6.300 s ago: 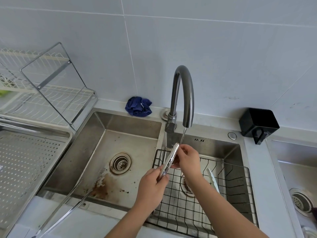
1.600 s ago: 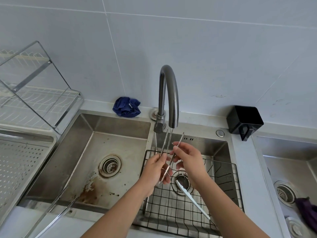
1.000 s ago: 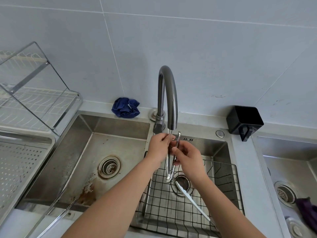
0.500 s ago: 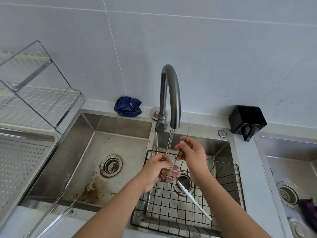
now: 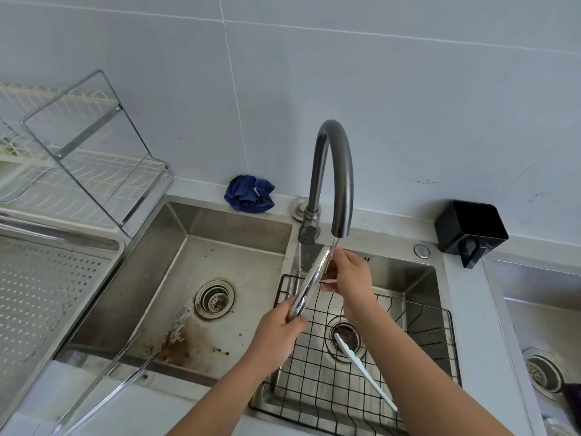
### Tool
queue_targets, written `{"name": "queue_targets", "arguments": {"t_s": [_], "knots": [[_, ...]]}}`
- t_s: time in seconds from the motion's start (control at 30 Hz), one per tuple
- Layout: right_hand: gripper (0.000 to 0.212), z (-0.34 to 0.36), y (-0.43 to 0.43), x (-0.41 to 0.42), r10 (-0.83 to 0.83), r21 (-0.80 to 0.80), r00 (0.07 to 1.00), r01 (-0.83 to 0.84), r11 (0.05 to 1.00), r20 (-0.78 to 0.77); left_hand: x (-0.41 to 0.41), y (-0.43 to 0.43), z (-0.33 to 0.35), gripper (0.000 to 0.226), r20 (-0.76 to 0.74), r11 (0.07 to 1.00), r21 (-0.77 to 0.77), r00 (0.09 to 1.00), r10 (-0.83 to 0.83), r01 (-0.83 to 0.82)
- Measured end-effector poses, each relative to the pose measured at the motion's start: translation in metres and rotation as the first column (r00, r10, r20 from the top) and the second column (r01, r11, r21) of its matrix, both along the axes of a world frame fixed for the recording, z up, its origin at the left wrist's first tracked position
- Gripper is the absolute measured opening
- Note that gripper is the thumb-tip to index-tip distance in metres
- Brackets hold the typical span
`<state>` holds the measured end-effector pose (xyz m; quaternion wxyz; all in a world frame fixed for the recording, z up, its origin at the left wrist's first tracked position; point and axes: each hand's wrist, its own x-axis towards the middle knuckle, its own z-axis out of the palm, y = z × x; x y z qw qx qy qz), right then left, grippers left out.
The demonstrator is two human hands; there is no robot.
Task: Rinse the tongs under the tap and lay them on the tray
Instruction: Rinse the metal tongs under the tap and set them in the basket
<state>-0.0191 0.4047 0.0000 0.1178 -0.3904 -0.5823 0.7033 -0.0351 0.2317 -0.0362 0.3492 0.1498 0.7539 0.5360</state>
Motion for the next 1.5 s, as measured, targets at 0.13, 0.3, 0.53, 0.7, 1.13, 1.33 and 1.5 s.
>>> {"name": "queue_targets", "arguments": {"t_s": [0.13,0.3,0.53,0.7,1.13,1.33,1.5], "knots": [[0.025,-0.003,0.000,-0.008,-0.015,0.079,1.000,0.013,0.997,0.025,0.001,-0.001,0.000,0.031,-0.089,1.000,-0.015,0.996,0.007,-0.008],[0.027,-0.013,-0.005,-0.004,0.037,0.077,0.999,-0.039,0.996,0.031,0.001,-0.004,0.001,0.033,-0.042,0.998,-0.001,0.997,0.058,-0.058],[0.025,-0.013,-0.009,-0.001,0.013,0.112,1.000,-0.016,0.994,0.024,0.004,0.000,0.012,0.029,0.017,0.994,0.047,0.995,0.098,-0.099],[0.019,-0.008,-0.006,-0.001,0.062,0.069,0.998,-0.062,0.996,-0.008,0.000,-0.006,0.015,0.011,0.072,0.989,0.071,0.990,0.124,-0.129],[0.029,-0.009,-0.009,-0.002,0.040,-0.015,0.999,-0.040,0.999,0.004,0.001,-0.008,0.020,0.016,-0.066,0.982,0.063,0.982,0.180,-0.176],[0.029,-0.016,-0.008,0.002,0.087,-0.044,0.995,-0.085,0.995,0.042,0.005,-0.017,0.025,0.017,0.013,0.977,0.068,0.979,0.202,-0.202],[0.024,-0.017,-0.010,0.007,0.108,-0.108,0.994,-0.111,0.988,-0.027,0.001,-0.018,0.024,0.017,0.014,0.981,0.052,0.982,0.189,-0.189]]}}
